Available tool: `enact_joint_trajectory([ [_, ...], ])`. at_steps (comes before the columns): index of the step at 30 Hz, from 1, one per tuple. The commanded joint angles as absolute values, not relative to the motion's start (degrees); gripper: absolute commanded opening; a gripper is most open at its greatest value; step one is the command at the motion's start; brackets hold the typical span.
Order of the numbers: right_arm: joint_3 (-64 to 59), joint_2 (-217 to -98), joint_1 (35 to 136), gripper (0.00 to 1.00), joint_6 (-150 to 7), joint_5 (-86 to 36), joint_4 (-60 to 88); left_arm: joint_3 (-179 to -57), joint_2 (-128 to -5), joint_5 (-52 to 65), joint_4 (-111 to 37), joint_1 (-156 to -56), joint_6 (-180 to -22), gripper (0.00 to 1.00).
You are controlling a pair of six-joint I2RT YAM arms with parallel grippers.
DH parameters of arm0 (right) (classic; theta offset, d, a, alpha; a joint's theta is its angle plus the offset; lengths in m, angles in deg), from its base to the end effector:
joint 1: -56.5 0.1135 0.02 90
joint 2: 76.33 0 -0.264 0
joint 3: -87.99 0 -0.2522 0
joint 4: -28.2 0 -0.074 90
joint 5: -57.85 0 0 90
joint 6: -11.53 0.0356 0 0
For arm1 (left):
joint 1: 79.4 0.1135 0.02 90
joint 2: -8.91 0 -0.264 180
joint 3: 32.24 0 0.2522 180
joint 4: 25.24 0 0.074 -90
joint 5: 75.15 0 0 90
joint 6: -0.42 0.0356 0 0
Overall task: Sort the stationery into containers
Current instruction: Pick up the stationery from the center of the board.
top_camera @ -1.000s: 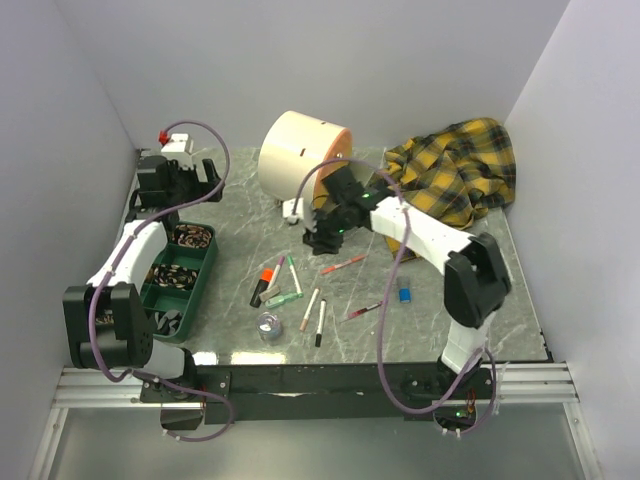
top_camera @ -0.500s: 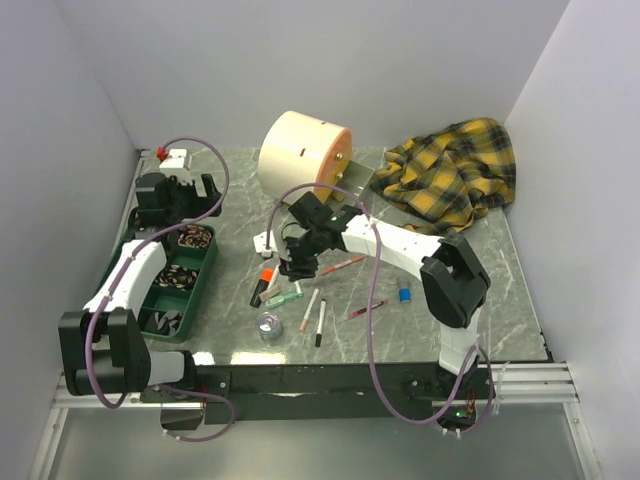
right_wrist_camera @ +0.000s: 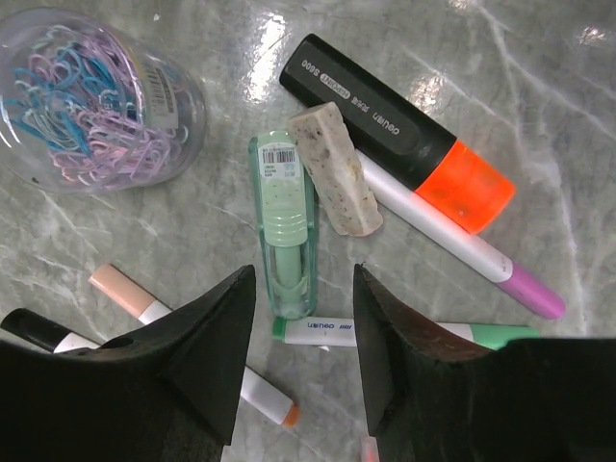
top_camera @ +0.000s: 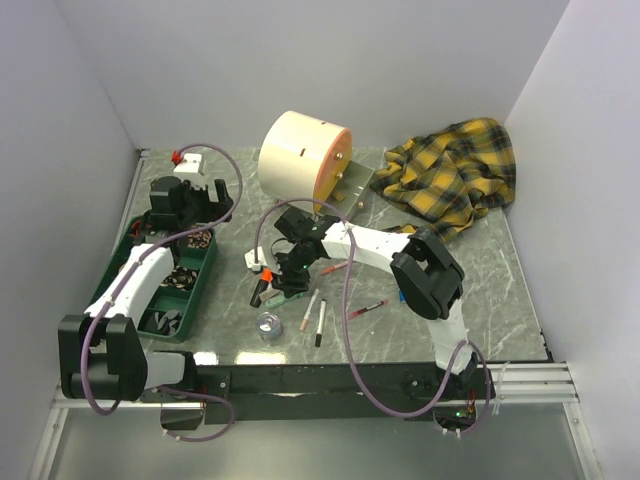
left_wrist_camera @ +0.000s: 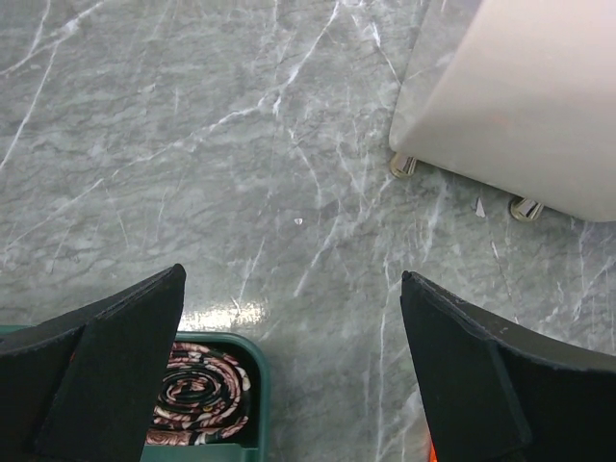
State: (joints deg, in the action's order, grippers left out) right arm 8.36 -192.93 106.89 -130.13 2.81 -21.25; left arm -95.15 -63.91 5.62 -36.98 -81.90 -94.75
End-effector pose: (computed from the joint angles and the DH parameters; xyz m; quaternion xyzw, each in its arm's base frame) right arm 0.2539 0.3388 0.1850 -0.7647 0.5373 0.2914 0.2042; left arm 0.2914 -0.0184 0.2821 0.0260 0.8255 -0.1039 0.5542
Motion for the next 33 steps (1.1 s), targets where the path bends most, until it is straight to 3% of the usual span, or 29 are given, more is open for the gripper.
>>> enact_joint_trajectory([
  [1, 10.7, -193.8, 107.6, 0.52, -129.7, 3.1, -21.6, -94.6, -61.0, 8.3, -35.2, -83.4, -93.4, 0.99],
  [19, 8.2, -196.2, 108.6, 0.51, -134.2, -0.2, -20.4, -92.8, -61.6, 10.7, -33.2, -84.1, -94.7, 0.99],
  [25, 6.0, -196.2, 108.9, 0.47, -133.8, -1.6, -18.8, -93.0, -61.7, 11.2, -33.1, -84.3, -94.3, 0.99],
  [27, 4.8, -196.2, 109.2, 0.42, -133.6, -1.6, -18.3, -92.8, -61.4, 11.7, -33.2, -84.7, -93.9, 0.99],
  [30, 4.1, -196.2, 109.4, 0.27, -132.7, -1.6, -17.8, -92.0, -60.9, 12.7, -33.4, -86.2, -93.4, 0.99],
  [31, 4.2, -196.0, 109.5, 0.17, -132.4, -1.7, -18.3, -91.8, -60.7, 13.3, -33.6, -86.5, -93.4, 1.00],
  [33, 4.9, -195.1, 109.3, 0.10, -133.0, -1.9, -20.2, -92.1, -60.2, 13.5, -34.6, -87.1, -93.1, 0.99],
])
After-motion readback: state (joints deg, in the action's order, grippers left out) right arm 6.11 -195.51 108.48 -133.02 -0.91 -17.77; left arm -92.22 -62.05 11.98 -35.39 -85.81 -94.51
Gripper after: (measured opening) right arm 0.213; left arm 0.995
